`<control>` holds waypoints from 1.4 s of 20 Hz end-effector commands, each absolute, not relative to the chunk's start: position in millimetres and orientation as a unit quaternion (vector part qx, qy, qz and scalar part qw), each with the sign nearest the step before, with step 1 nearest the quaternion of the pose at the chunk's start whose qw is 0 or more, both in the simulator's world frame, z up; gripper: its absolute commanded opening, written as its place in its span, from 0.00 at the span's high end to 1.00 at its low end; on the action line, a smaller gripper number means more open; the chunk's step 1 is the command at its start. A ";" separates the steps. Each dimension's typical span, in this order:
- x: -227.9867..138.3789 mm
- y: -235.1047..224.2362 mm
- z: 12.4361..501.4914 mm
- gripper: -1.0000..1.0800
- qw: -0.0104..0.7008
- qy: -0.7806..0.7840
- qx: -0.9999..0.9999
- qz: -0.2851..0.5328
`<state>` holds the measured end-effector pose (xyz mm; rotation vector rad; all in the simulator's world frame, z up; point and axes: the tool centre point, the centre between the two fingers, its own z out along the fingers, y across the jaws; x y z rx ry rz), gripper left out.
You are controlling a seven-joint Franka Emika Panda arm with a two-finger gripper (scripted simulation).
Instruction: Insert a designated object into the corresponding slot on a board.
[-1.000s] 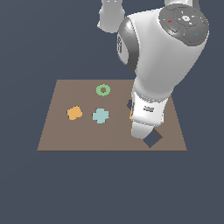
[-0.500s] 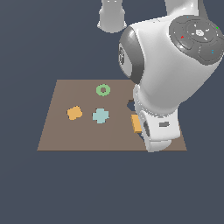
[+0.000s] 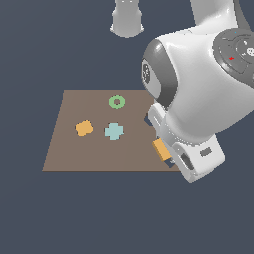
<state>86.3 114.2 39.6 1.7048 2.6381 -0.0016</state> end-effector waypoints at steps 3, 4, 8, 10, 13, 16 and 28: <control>93.4 120.5 40.4 1.00 0.001 0.865 0.502 0.000; 94.5 121.7 40.4 1.00 0.001 0.869 0.495 0.000; 97.9 125.9 40.6 1.00 0.001 0.882 0.472 0.000; 99.1 127.4 40.6 1.00 0.001 0.886 0.464 -0.001; 100.0 128.9 40.6 1.00 0.000 0.890 0.456 -0.001; 100.2 129.4 40.7 1.00 0.000 0.891 0.454 -0.001; 100.3 129.7 30.7 0.04 0.001 0.890 0.455 0.000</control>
